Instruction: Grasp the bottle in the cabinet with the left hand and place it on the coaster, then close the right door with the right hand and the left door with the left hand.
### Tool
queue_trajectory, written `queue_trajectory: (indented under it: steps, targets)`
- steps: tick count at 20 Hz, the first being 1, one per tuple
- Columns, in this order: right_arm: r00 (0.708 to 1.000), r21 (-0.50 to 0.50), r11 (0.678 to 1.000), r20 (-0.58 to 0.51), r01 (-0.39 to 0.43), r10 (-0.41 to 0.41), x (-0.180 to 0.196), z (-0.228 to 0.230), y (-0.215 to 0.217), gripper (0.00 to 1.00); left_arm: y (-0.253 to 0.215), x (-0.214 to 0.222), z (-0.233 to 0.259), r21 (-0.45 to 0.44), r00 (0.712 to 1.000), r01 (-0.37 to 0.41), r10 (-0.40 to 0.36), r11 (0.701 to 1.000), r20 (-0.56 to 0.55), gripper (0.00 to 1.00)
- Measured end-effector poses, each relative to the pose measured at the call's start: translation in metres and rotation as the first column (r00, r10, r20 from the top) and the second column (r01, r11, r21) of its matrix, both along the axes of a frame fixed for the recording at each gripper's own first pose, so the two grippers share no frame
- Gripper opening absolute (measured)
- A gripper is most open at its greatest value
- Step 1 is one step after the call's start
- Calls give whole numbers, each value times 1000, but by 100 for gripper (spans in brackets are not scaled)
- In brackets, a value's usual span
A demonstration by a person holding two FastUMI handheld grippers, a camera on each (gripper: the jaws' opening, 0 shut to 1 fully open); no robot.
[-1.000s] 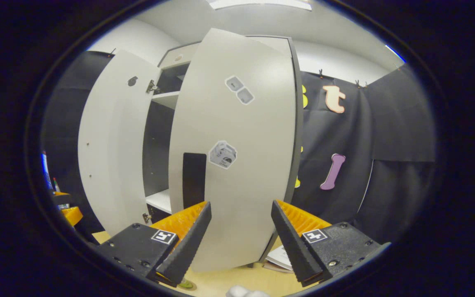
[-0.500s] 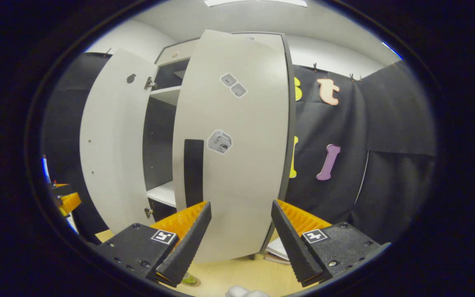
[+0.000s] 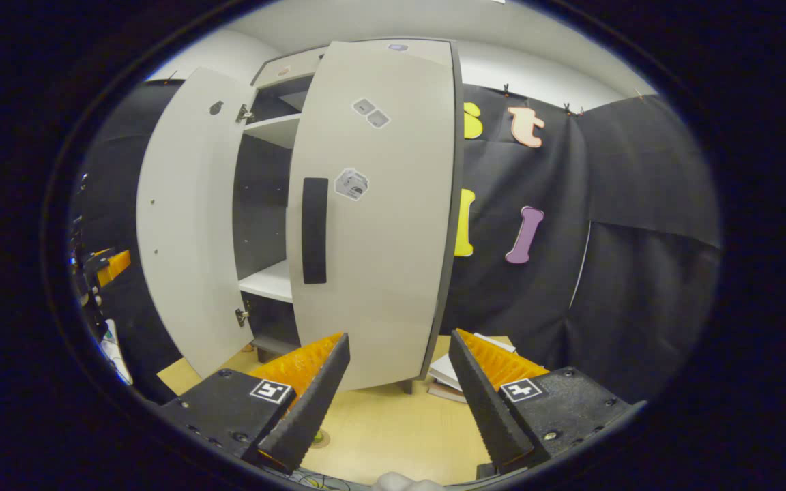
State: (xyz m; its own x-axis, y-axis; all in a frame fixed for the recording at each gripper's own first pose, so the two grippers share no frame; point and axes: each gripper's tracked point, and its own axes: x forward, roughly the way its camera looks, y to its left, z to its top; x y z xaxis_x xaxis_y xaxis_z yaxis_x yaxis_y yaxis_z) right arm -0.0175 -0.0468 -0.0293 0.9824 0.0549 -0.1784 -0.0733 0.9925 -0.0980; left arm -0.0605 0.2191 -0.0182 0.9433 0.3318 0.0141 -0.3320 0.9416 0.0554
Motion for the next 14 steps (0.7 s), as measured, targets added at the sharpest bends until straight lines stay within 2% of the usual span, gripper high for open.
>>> queue_trajectory:
  steps: [4,6,7,11,12,14]
  targets:
    - [998,1,998,-10,56,-56,-19,-1,-18,94,22,29,9,-30,1000,-1,1,1000,13,94]
    - [997,6,997,-19,76,-76,-27,-4,-23,96,30,41,16,-24,1000,-7,7,1000,24,97]
    - [996,6,996,-24,85,-85,-30,-6,-26,94,33,46,21,-20,999,-10,10,1000,31,97]
    - [994,23,995,-46,97,-96,-35,-12,-31,96,25,59,31,-36,999,16,-14,999,46,97]
    - [994,28,995,-49,94,-93,-34,-13,-31,96,25,58,32,-33,999,9,-7,999,45,99]
    - [995,37,996,-53,85,-83,-33,-13,-31,96,24,57,32,-24,999,-1,2,1000,47,93]
